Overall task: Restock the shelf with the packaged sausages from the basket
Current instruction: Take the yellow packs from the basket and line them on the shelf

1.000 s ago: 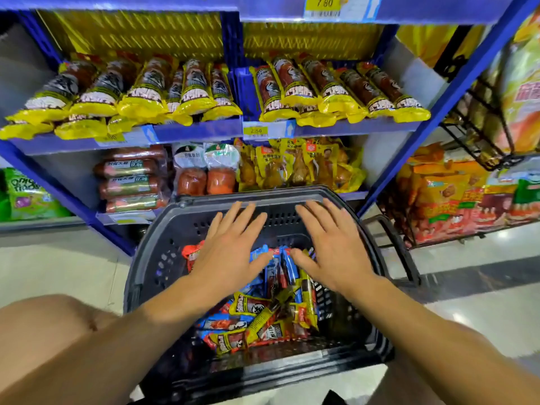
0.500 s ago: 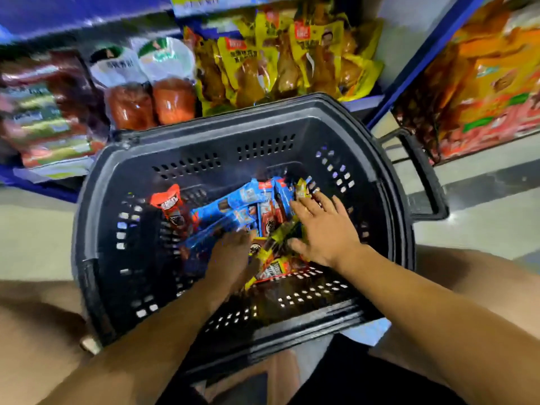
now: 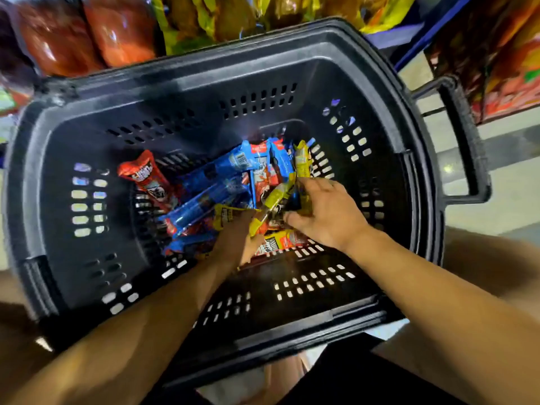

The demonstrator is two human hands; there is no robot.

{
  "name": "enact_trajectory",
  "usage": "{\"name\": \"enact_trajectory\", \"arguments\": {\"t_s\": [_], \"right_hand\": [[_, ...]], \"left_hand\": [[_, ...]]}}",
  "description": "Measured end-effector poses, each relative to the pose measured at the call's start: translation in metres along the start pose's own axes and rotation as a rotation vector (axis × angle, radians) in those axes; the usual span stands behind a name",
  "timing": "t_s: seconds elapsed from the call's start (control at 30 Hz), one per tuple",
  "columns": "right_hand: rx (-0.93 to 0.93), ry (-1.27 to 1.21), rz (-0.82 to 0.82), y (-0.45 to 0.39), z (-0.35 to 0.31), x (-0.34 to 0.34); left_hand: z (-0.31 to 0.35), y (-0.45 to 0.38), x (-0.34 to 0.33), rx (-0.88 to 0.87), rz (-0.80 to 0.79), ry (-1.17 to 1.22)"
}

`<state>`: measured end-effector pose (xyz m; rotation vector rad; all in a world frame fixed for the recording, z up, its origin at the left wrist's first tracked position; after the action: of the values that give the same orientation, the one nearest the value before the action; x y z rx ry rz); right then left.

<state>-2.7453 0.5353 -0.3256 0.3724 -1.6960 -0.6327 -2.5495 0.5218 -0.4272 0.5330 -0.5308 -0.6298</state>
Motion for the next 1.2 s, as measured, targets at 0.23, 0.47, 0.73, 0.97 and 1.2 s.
{"name": "enact_trajectory", "arguments": {"t_s": [0.23,0.47,0.73,0.97,1.2], "right_hand": [[-0.081,-0.324,0.028,-0.005,-0.004,0.012],[-0.059,-0.651,-0.148,0.001,-0.017,0.015],[0.002,-0.677,0.298,0.001,-0.003,0.039],[0.182,-0.355,-0.122,0.006,0.002,0.041],[0.217,-0.096,-0.297,0.008,-0.003,0.034]], "left_hand": [[0.038,0.036,0.049,0.257,-0.164,0.732],[0.065,0.050,0.050,0.215,-0.122,0.984],[0.067,0.046,0.063,0.073,-0.212,0.284],[0.064,0.049,0.089,0.040,-0.361,0.003],[0.076,0.041,0.101,-0.007,-0.367,-0.178]]}}
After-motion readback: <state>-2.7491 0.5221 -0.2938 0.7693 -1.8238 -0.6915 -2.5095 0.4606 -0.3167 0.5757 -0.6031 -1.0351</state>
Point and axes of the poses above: each hand's wrist, its own y-axis away from the middle knuckle, its own x-axis out of the back of the hand, z = x × y, the point moved 1 cm from there along -y, towards the middle knuckle, and after that the axes turned 15 degrees about y, right-handed, at the moved point
